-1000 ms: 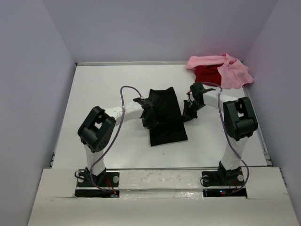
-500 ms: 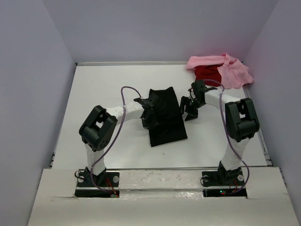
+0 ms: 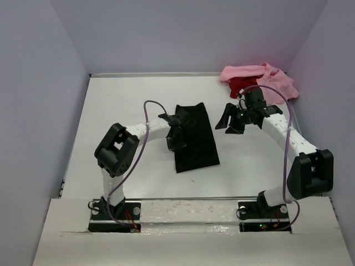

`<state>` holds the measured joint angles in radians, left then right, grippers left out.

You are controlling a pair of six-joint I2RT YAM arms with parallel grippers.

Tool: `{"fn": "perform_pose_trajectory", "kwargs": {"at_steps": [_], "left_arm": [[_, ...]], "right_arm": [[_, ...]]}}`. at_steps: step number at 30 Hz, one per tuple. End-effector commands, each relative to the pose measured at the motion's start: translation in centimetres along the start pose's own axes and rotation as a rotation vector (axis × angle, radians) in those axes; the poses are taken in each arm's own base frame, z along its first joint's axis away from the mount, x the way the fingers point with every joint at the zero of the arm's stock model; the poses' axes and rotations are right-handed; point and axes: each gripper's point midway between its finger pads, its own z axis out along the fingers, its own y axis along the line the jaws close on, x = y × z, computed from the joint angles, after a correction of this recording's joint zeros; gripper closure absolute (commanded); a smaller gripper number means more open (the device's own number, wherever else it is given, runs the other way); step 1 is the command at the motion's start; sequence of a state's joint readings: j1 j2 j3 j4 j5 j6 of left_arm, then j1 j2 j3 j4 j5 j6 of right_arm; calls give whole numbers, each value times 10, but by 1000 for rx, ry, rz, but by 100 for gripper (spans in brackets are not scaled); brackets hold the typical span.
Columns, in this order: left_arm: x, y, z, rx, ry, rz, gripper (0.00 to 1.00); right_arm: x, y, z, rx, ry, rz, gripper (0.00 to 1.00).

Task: Fold and stack the t-shirts
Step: Fold the tshirt

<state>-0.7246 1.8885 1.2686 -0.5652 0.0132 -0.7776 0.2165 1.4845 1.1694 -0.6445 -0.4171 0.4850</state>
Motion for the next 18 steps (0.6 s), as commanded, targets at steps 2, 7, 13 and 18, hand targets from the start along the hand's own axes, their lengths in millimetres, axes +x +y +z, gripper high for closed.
{"fn": "perform_pose_trajectory", "kwargs": {"at_steps": [2, 7, 13, 18], "left_arm": [[-4, 9, -2, -56, -1, 23, 100], [-7, 8, -4, -61, -6, 29, 100], [-6, 10, -6, -65, -8, 32, 100], [-4, 13, -10, -67, -10, 28, 100]], "right_arm": [[45, 2, -4, -77, 146, 38, 35], [61, -7, 1, -80, 179, 39, 36], [64, -13, 22, -116, 178, 50, 36], [62, -8, 38, -139, 196, 44, 40]]}}
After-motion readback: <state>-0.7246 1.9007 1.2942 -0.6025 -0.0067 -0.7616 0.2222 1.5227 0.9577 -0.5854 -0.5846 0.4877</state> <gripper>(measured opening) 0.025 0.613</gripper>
